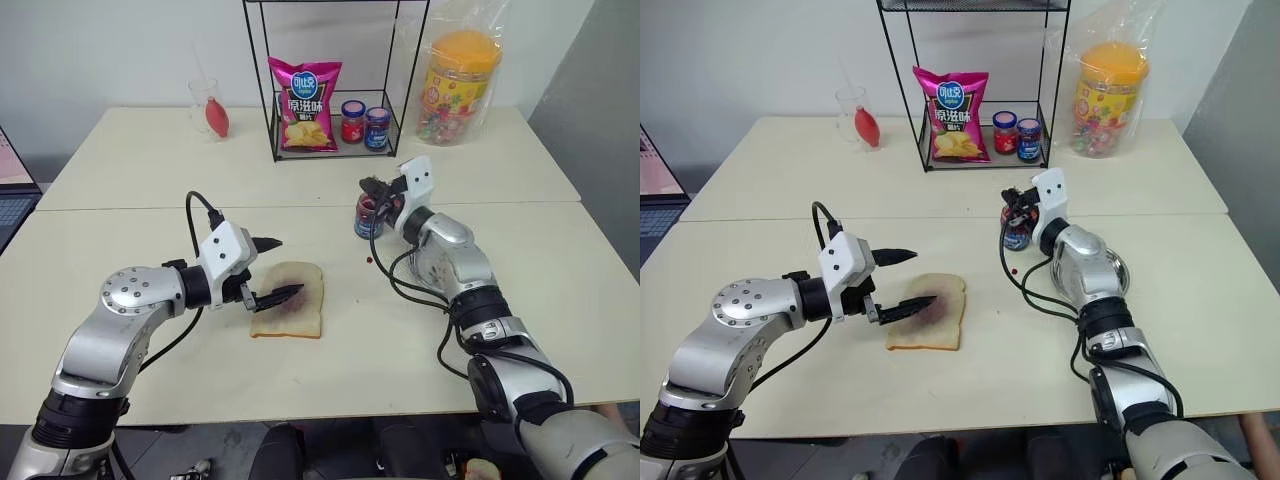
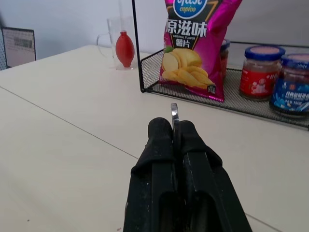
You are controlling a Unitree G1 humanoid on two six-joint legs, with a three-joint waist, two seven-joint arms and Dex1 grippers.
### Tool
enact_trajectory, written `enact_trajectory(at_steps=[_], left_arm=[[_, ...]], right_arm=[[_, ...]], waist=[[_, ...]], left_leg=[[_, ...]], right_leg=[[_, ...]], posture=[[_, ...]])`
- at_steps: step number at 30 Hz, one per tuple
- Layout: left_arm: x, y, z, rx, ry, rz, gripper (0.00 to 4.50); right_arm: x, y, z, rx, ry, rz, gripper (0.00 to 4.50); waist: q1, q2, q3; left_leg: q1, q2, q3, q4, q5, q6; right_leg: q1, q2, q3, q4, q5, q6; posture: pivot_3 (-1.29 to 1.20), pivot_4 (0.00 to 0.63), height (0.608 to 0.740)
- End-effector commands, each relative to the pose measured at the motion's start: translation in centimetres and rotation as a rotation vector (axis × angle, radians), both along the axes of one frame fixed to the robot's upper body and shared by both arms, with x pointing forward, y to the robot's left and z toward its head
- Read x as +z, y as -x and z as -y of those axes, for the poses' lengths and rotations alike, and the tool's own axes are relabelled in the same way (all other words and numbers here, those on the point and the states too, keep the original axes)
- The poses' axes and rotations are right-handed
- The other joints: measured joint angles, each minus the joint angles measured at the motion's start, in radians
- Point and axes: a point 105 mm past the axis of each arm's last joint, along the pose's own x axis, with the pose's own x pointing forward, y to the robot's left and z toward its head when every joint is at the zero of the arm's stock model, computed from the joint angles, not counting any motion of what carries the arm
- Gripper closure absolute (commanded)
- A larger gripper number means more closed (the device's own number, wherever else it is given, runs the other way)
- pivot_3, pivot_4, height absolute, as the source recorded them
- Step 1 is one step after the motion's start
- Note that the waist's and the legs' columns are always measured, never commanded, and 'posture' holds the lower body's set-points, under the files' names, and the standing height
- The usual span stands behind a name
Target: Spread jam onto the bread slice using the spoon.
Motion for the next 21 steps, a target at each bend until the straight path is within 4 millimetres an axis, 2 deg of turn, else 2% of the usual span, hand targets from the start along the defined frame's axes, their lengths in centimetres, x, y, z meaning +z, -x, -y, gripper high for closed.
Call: enact_trajectory(at_steps=[1,5,10,15,21], left_arm=[[1.1,0.1,-0.1,0.002,-0.017,0.047,0.0],[1.0,0.2,0.0,0.0,-0.016,0.047,0.0],[1.0,0.2,0.1,-0.001,-0.014,0.048,0.0],[0.9,0.2,0.2,-0.004,-0.015,0.047,0.0],[0.9,0.2,0.1,-0.004,-0.021,0.049,0.0]], right_arm=[[2.8,-0.2,0.3,-0.018,-0.154,-0.005,4.5],[3.5,-0.6,1.2,-0.051,-0.265,-0.07,4.5],[4.1,-0.9,2.0,-0.076,-0.32,-0.094,4.5],[4.2,-1.2,2.6,-0.105,-0.358,-0.118,4.5],[4.3,-1.7,3.8,-0.144,-0.501,-0.196,4.5]], waist=[[0.0,0.0,0.0],[0.0,0.0,0.0],[0.0,0.0,0.0],[0.0,0.0,0.0],[0.0,0.0,0.0]], left_leg=[[0.0,0.0,0.0,0.0,0.0,0.0],[0.0,0.0,0.0,0.0,0.0,0.0],[0.0,0.0,0.0,0.0,0.0,0.0],[0.0,0.0,0.0,0.0,0.0,0.0],[0.0,0.0,0.0,0.0,0.0,0.0]], right_leg=[[0.0,0.0,0.0,0.0,0.0,0.0],[0.0,0.0,0.0,0.0,0.0,0.0],[0.0,0.0,0.0,0.0,0.0,0.0],[0.0,0.0,0.0,0.0,0.0,0.0],[0.0,0.0,0.0,0.0,0.0,0.0]], posture=[[0.0,0.15,0.74],[0.0,0.15,0.74],[0.0,0.15,0.74],[0.0,0.15,0.74],[0.0,0.15,0.74]])
